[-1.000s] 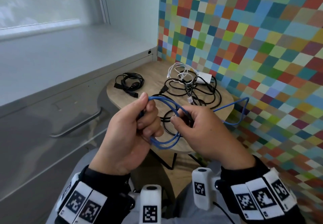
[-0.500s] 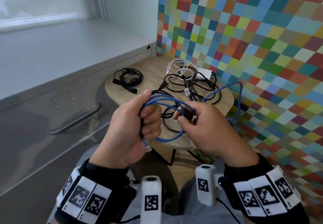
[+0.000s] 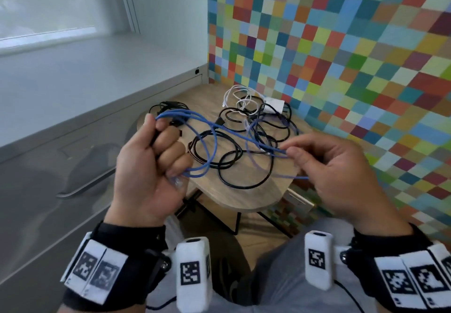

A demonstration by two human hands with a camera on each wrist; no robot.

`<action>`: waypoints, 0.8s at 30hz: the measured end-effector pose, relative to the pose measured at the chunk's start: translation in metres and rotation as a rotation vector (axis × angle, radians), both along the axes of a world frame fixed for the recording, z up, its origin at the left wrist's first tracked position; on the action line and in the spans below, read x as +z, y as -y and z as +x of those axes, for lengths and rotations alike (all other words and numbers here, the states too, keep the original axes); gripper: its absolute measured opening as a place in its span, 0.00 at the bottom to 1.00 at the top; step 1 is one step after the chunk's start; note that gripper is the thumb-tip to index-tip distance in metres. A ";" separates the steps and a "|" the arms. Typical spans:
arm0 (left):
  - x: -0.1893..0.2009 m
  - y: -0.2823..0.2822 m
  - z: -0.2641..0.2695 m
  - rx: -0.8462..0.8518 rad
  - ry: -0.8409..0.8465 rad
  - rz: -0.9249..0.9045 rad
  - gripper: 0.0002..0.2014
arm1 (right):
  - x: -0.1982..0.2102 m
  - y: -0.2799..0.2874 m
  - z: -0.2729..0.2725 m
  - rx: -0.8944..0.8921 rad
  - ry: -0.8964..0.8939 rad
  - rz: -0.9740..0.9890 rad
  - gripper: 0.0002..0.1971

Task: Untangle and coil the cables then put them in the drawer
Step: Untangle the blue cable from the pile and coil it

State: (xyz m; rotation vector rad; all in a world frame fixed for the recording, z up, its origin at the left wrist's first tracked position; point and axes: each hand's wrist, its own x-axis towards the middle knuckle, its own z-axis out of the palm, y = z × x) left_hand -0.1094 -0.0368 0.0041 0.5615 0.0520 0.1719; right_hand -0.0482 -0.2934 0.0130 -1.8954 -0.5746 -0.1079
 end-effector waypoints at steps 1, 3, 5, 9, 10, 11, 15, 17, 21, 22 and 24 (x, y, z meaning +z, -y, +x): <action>0.000 -0.002 0.000 0.031 -0.008 -0.013 0.18 | 0.001 0.005 0.001 -0.025 0.032 -0.019 0.07; 0.003 -0.002 -0.001 0.075 -0.020 -0.014 0.18 | 0.002 0.014 0.003 -0.053 0.094 -0.088 0.08; 0.008 0.003 0.000 0.154 -0.054 0.076 0.18 | 0.000 0.019 0.004 -0.089 0.156 -0.184 0.11; 0.008 0.021 0.001 0.405 -0.066 0.644 0.20 | 0.002 0.011 0.000 -0.139 0.269 -0.473 0.09; 0.005 0.026 0.000 0.415 -0.038 0.766 0.20 | 0.002 0.004 -0.003 -0.111 0.254 -0.549 0.09; 0.002 0.031 -0.001 0.406 -0.013 0.875 0.19 | 0.001 -0.005 -0.007 -0.071 0.230 -0.605 0.09; -0.004 0.046 -0.007 0.380 0.073 1.294 0.12 | -0.008 -0.036 -0.023 0.040 0.227 -0.677 0.08; -0.004 0.053 -0.010 0.400 0.109 1.450 0.15 | -0.010 -0.044 -0.028 0.066 0.275 -0.633 0.08; -0.005 0.057 -0.011 0.339 0.191 1.579 0.14 | -0.008 -0.054 -0.034 0.086 0.397 -0.499 0.08; -0.006 0.056 -0.010 0.317 0.187 1.570 0.15 | -0.007 -0.055 -0.034 0.085 0.406 -0.461 0.08; -0.007 0.054 -0.008 0.266 0.153 1.552 0.16 | -0.003 -0.054 -0.035 0.072 0.323 -0.370 0.08</action>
